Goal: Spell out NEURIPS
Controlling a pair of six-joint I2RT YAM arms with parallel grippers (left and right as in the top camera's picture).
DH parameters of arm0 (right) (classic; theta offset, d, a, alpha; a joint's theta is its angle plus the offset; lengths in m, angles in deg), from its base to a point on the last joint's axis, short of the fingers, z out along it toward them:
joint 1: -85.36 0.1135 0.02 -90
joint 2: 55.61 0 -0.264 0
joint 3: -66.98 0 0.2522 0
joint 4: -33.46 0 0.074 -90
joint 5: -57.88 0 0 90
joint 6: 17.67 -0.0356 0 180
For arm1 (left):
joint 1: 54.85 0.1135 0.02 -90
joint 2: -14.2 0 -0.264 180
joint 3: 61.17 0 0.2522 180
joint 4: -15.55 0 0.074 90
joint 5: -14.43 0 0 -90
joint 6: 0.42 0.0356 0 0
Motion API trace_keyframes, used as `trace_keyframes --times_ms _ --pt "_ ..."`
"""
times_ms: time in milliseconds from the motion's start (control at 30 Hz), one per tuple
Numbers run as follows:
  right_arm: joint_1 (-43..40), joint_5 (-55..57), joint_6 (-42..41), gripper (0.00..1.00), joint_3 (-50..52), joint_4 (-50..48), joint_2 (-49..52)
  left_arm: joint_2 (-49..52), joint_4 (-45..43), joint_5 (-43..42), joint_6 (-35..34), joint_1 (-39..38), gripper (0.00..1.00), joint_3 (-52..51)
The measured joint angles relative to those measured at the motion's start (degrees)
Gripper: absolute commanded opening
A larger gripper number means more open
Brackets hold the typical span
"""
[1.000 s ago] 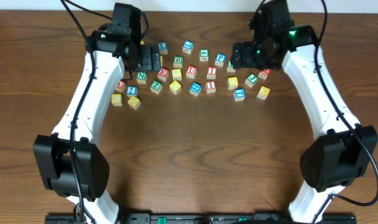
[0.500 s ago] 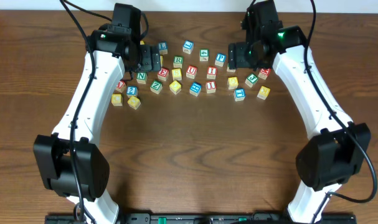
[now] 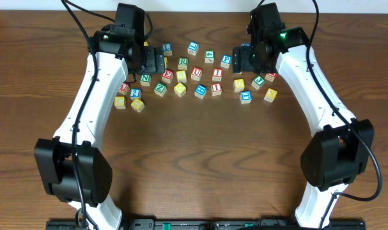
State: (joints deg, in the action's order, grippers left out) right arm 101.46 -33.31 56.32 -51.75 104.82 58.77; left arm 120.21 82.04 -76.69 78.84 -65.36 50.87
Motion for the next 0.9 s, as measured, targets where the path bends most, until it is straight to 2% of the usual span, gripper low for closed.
trace_keyframes --times_ms 167,267,900 --pt "0.0 0.13 -0.13 0.92 0.0 0.0 0.0 0.0 -0.31 0.0 0.0 0.0 0.98 0.0" --pt "0.0 0.15 -0.33 0.99 0.0 0.0 0.0 0.09 -0.87 0.0 0.0 0.0 0.98 0.0" --pt "0.0 0.17 -0.31 0.99 0.0 0.22 0.0 3.54 -4.17 0.0 0.0 -0.35 0.98 0.0"
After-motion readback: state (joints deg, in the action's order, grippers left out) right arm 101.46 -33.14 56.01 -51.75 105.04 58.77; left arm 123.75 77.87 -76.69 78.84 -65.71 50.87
